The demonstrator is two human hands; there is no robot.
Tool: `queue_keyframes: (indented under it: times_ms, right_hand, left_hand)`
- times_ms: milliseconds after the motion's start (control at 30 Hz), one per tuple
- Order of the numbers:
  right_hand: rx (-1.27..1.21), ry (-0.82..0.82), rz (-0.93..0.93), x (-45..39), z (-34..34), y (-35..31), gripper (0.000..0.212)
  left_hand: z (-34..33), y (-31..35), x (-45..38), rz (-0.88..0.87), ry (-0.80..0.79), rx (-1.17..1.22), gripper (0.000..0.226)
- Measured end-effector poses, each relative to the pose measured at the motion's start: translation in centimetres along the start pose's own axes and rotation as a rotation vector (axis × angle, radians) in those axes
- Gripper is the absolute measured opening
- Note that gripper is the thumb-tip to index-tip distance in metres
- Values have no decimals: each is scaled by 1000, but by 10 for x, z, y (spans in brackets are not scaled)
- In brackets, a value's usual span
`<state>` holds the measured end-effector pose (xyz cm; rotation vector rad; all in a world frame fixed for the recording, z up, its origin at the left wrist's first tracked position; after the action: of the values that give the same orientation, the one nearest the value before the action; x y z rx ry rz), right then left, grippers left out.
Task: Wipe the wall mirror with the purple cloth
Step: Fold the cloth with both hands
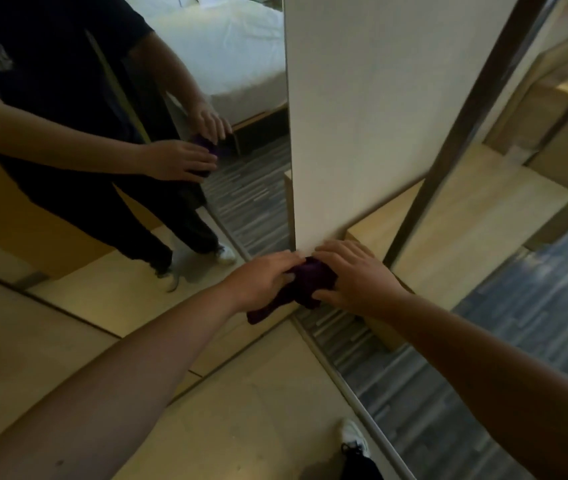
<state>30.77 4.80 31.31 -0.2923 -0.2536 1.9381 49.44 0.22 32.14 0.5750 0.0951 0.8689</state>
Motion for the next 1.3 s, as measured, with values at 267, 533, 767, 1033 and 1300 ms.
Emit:
queue_keyframes:
  times_ms: [267, 533, 767, 1033, 1300]
  right_hand:
    - [-5, -121, -130, 50, 53, -27, 48]
    - [-261, -240, -356, 92, 80, 29, 22]
    - [-378, -304, -425, 124, 104, 138, 17]
    - [-279, -367, -440, 140, 134, 276, 19]
    - [-155, -446, -447, 159, 131, 338, 59]
  left_hand:
    - [4, 53, 4, -25, -193, 58, 34]
    - [-26, 115, -26, -76, -335, 61, 28]
    - [-68, 163, -88, -38, -412, 38, 55]
    - [-106, 224, -196, -100, -286, -147, 21]
    - [-129, 261, -264, -148, -285, -130, 23]
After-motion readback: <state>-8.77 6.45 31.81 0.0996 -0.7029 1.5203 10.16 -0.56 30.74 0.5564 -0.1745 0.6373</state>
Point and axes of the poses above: each hand's wrist, its own x-axis away from the middle knuckle, its own z-axis out of the back of the hand, y = z × x, the point moved 3 cm from there along -x, towards the middle knuckle, and after that the axes turned 3 degrees about -x, right-handed, at the moved point
